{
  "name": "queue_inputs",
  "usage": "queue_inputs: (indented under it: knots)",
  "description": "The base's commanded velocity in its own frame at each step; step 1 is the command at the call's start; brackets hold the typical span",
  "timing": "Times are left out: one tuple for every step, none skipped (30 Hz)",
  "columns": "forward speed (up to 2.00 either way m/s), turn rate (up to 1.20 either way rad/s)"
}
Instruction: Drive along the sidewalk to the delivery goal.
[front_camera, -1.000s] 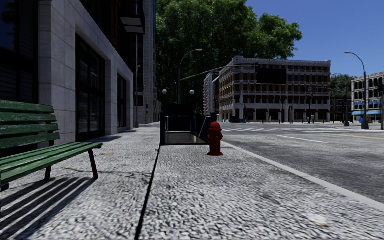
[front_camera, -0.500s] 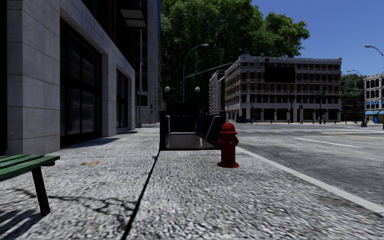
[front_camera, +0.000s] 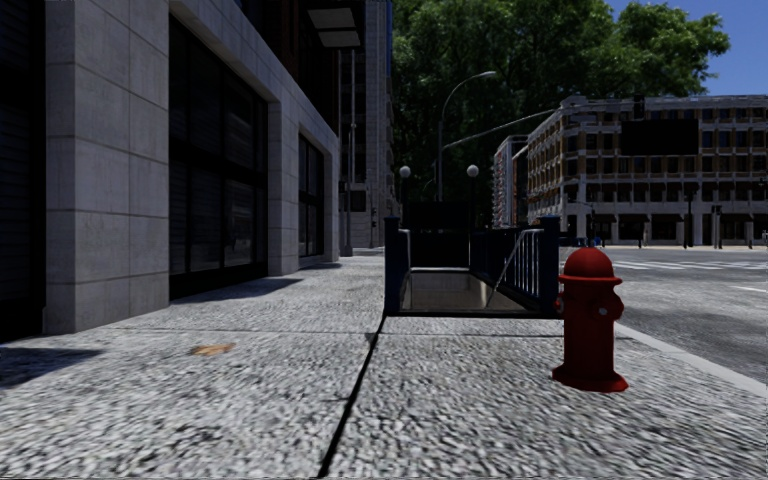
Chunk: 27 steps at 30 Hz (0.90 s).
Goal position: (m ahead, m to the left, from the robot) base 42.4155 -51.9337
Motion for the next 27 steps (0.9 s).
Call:
queue_inputs:
  knots:
    - [2.0,0.52]
    - [2.0,0.48]
    - [2.0,0.48]
    - [2.0,0.37]
    - [2.0,0.27]
    - [2.0,0.24]
    - [2.0,0.23]
    - [2.0,0.23]
    - [2.0,0.23]
    - [2.0,0.24]
    - [2.0,0.26]
    - [2.0,0.31]
    - [2.0,0.31]
    - [2.0,0.33]
    - [2.0,0.33]
    - [2.0,0.33]
    - [2.0,0.33]
    - [2.0,0.33]
    - [2.0,0.33]
    - [2.0,0.34]
    - [2.0,0.34]
    - [2.0,0.34]
    - [2.0,0.34]
    - [2.0,0.34]
    - [2.0,0.34]
    - [2.0,0.34]
    - [2.0,0.34]
